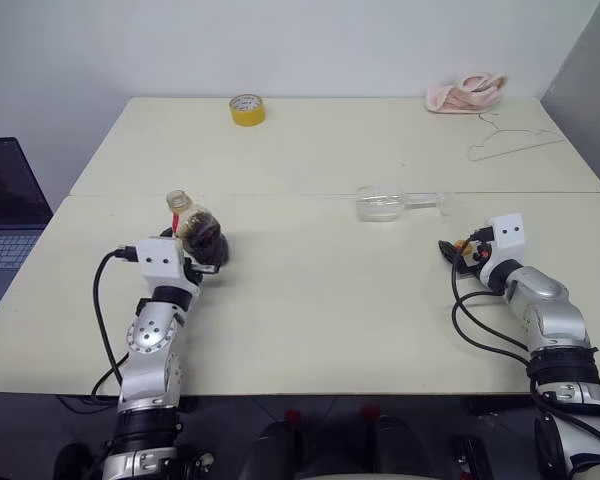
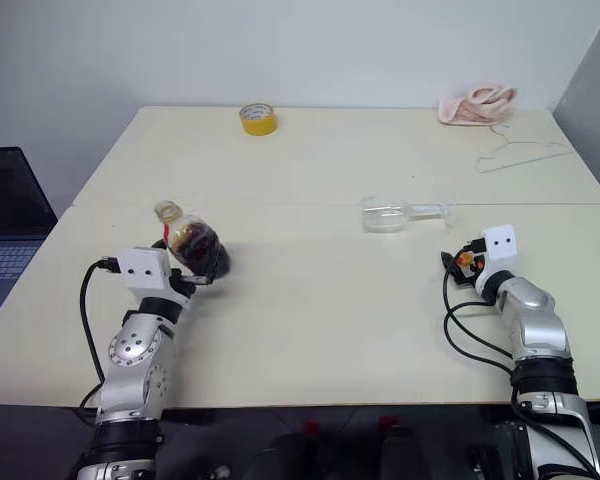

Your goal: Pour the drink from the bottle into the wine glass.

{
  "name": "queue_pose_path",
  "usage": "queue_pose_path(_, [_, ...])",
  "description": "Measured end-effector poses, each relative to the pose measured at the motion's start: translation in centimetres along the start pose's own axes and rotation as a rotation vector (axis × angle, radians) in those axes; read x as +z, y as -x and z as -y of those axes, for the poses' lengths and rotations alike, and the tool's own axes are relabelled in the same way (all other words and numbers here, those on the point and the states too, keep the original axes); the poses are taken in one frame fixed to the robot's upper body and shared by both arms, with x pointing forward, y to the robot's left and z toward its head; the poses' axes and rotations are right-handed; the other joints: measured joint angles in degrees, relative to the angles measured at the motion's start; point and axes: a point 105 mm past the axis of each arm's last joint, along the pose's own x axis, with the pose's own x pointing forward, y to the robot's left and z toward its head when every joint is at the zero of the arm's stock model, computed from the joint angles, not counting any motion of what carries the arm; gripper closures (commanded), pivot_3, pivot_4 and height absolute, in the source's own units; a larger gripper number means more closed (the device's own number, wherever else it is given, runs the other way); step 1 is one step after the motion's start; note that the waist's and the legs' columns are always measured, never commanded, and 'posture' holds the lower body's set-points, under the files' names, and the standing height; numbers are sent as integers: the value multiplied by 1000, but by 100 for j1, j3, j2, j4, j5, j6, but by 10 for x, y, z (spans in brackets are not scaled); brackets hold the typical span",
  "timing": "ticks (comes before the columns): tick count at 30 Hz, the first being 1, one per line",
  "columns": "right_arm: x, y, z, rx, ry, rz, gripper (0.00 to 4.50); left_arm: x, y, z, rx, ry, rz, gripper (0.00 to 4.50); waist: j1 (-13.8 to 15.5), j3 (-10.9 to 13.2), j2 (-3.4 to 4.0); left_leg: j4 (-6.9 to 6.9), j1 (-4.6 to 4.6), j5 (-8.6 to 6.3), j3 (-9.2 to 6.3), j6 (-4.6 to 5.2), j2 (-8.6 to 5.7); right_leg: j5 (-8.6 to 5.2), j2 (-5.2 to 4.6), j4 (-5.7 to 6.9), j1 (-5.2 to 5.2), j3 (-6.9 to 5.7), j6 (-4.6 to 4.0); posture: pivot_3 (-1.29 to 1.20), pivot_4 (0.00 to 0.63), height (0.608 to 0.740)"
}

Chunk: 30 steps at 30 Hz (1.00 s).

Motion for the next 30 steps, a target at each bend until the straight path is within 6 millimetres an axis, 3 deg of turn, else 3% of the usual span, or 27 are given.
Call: queue_pose_path(30, [0, 0, -1, 6, 6, -1, 0, 10, 5, 2, -54, 57, 9, 27, -1, 0, 0, 0, 0, 0, 0, 0, 1, 0, 0, 0, 0, 0, 0, 0, 150, 740])
